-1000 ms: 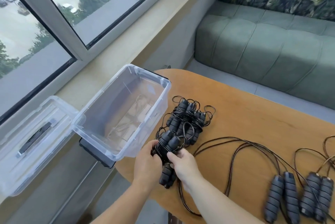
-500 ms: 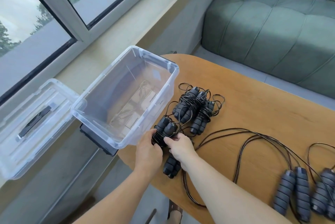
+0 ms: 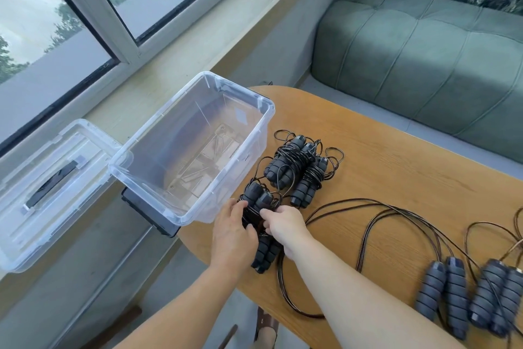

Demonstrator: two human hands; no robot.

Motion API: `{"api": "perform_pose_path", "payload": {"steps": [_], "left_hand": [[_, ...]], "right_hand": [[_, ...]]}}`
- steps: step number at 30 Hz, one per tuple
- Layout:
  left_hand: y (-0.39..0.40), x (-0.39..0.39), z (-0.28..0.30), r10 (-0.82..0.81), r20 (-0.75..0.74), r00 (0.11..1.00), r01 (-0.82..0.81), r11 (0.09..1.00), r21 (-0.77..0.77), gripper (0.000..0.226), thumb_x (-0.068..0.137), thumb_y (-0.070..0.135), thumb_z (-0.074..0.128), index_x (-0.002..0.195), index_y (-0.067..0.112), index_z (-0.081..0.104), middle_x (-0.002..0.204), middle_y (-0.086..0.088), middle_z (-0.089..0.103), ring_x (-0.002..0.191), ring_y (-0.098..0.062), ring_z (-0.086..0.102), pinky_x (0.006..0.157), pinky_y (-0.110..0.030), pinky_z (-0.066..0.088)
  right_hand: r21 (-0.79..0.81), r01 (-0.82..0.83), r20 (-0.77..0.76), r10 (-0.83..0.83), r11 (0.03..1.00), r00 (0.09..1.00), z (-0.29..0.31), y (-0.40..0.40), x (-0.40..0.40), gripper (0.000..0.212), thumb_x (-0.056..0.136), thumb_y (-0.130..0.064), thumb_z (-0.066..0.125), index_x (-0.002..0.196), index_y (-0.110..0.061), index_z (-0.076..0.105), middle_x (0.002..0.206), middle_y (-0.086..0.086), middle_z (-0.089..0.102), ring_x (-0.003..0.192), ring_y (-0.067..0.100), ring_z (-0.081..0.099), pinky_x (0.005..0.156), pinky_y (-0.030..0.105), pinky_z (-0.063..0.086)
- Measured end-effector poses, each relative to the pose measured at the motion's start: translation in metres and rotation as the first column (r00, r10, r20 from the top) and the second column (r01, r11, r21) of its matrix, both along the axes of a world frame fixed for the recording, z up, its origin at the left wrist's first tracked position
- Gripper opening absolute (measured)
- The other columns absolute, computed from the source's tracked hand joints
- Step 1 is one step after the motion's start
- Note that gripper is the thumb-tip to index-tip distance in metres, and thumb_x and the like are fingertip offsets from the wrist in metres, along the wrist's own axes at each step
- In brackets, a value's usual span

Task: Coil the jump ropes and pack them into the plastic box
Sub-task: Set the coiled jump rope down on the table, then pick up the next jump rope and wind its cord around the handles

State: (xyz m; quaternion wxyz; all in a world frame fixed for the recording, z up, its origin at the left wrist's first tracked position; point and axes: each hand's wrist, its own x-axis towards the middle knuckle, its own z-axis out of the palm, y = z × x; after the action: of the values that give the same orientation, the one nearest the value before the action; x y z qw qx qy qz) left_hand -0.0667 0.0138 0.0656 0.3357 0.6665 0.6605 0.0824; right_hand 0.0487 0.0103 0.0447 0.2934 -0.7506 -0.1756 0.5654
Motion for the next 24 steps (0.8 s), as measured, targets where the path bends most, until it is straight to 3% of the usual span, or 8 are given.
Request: {"api": "perform_pose_path", "payload": {"steps": [3, 7, 9, 11, 13, 18, 24], "left_hand": [[-0.001, 0.007, 0.004, -0.012, -0.02, 1.0, 0.014, 0.997, 0.08, 0.043, 0.096, 0.017, 0.052, 0.138, 0.021, 0.05, 0.139, 0.007, 0.041, 0.133, -0.011, 0.034, 0.112, -0.028, 0.028], [-0.002, 0.022, 0.012, -0.016, 0.02, 1.0, 0.013, 0.993, 0.114, 0.017, 0.098, 0.023, 0.052, 0.112, 0.024, 0.061, 0.104, 0.01, 0.055, 0.101, -0.01, 0.051, 0.087, -0.023, 0.039], [-0.004, 0.032, 0.017, -0.023, 0.026, 0.999, 0.021, 0.995, 0.096, 0.01, 0.098, 0.028, 0.052, 0.095, 0.026, 0.061, 0.083, 0.009, 0.059, 0.082, -0.012, 0.055, 0.071, -0.027, 0.043], [-0.009, 0.046, 0.023, -0.055, 0.046, 0.997, 0.052, 0.996, 0.073, 0.017, 0.098, 0.034, 0.052, 0.088, 0.024, 0.061, 0.07, 0.006, 0.06, 0.072, -0.014, 0.056, 0.062, -0.031, 0.043], [-0.017, 0.068, 0.03, -0.132, 0.054, 0.99, 0.128, 0.989, 0.07, 0.024, 0.099, 0.039, 0.052, 0.083, 0.023, 0.061, 0.068, 0.006, 0.061, 0.069, -0.015, 0.057, 0.061, -0.032, 0.042], [-0.046, 0.141, 0.044, -0.284, 0.127, 0.951, 0.285, 0.959, 0.01, 0.031, 0.1, 0.039, 0.049, 0.079, 0.02, 0.06, 0.067, 0.007, 0.059, 0.064, -0.011, 0.052, 0.053, -0.028, 0.036], [-0.093, 0.216, 0.028, -0.393, 0.164, 0.905, 0.424, 0.869, -0.255, 0.028, 0.101, 0.037, 0.049, 0.083, 0.018, 0.059, 0.064, 0.006, 0.054, 0.056, -0.011, 0.047, 0.051, -0.026, 0.034]], "right_hand": [[-0.008, 0.05, -0.04, -0.05, 0.999, 0.998, 0.003, -0.002, 0.007, 0.028, 0.09, -0.023, 0.061, 0.106, 0.0, 0.063, 0.102, 0.018, 0.07, 0.094, 0.032, 0.065, 0.091, 0.046, 0.052], [-0.026, 0.079, -0.081, -0.081, 0.997, 0.993, 0.011, -0.005, 0.016, 0.03, 0.087, -0.021, 0.059, 0.098, 0.007, 0.065, 0.085, 0.019, 0.063, 0.075, 0.025, 0.052, 0.071, 0.038, 0.047], [0.001, 0.102, -0.08, -0.102, 0.995, 0.992, 0.018, -0.01, 0.024, 0.026, 0.089, -0.021, 0.057, 0.09, 0.003, 0.068, 0.074, 0.009, 0.06, 0.072, 0.023, 0.052, 0.071, 0.039, 0.048], [0.035, 0.143, -0.069, -0.14, 0.989, 0.988, 0.029, -0.019, 0.036, 0.024, 0.093, -0.025, 0.055, 0.082, -0.008, 0.068, 0.074, 0.006, 0.066, 0.075, 0.025, 0.061, 0.079, 0.042, 0.055], [0.066, 0.196, -0.038, -0.194, 0.978, 0.98, 0.038, -0.032, 0.056, 0.025, 0.094, -0.032, 0.053, 0.082, -0.015, 0.066, 0.083, 0.006, 0.069, 0.083, 0.027, 0.066, 0.08, 0.044, 0.055], [0.094, 0.332, 0.004, -0.334, 0.939, 0.943, 0.05, -0.081, 0.121, 0.028, 0.094, -0.034, 0.053, 0.076, -0.016, 0.065, 0.079, 0.006, 0.065, 0.073, 0.023, 0.056, 0.066, 0.037, 0.044], [0.031, 0.422, 0.244, -0.417, 0.906, 0.876, 0.037, -0.173, 0.201, 0.031, 0.095, -0.033, 0.052, 0.086, -0.008, 0.07, 0.076, 0.005, 0.066, 0.07, 0.023, 0.059, 0.068, 0.041, 0.052]]}}
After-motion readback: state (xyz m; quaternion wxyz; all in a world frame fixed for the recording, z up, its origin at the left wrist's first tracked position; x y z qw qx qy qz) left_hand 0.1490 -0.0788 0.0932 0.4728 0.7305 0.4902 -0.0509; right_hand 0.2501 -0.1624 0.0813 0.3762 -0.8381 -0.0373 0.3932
